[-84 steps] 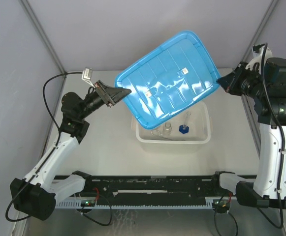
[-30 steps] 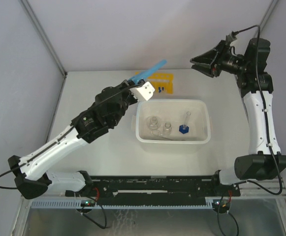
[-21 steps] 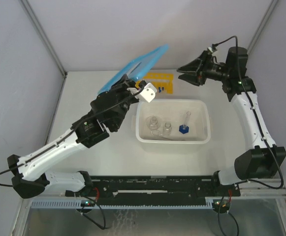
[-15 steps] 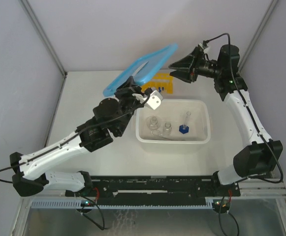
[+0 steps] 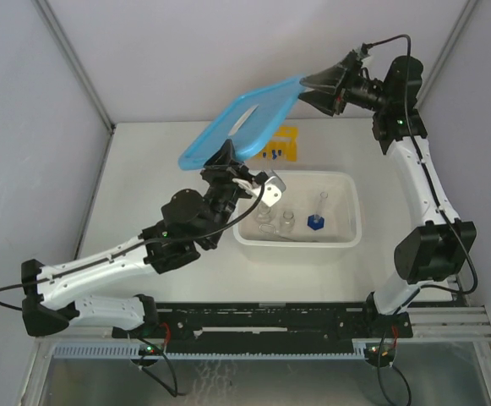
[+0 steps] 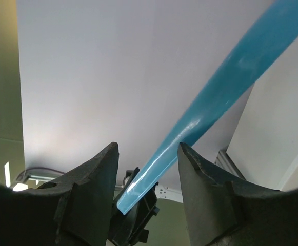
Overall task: Organize the chemistry lab equipment
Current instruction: Pick up the storage box lid at the center of the board.
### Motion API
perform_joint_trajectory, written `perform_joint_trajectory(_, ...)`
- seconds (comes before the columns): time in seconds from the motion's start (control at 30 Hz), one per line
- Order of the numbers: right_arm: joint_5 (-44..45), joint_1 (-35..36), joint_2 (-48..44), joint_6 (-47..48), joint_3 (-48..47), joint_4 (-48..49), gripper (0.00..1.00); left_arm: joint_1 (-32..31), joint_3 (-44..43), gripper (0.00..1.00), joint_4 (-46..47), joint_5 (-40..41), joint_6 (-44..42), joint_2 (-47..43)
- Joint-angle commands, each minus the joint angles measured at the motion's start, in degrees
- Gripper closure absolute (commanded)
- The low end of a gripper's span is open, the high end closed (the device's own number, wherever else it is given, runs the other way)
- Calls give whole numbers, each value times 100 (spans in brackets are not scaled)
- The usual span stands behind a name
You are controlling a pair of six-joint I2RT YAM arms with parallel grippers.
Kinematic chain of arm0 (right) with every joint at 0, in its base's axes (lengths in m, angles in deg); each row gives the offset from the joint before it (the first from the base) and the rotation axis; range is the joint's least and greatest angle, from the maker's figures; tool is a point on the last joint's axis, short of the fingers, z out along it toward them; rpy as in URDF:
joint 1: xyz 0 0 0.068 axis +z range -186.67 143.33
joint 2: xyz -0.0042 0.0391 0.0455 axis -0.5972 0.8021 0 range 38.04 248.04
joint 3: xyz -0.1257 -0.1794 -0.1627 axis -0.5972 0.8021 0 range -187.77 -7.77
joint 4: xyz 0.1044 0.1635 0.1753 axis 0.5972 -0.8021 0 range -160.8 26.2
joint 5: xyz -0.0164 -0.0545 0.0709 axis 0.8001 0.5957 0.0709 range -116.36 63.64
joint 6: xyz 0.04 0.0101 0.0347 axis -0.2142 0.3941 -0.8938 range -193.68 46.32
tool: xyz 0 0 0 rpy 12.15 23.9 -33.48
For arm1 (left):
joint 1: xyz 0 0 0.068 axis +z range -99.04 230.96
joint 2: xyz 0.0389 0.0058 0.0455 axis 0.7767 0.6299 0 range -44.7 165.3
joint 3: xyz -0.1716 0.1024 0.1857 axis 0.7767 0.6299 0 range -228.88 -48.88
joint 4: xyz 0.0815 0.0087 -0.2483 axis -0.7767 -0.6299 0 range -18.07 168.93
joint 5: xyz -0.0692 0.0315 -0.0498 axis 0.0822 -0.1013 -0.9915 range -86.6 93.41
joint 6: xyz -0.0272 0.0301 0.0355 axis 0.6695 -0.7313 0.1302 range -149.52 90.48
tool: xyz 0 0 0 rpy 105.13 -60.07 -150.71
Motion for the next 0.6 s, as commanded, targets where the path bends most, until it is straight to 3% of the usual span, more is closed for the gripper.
perform_joint_trajectory(0.0,-100,67,70,-213,-63,260,50,-127,170,100,1055,168,-494,-208)
perform_joint_trajectory(0.57,-34,-23,-449,-4,455,128,50,-261,429,100,1434,59,-626,-129)
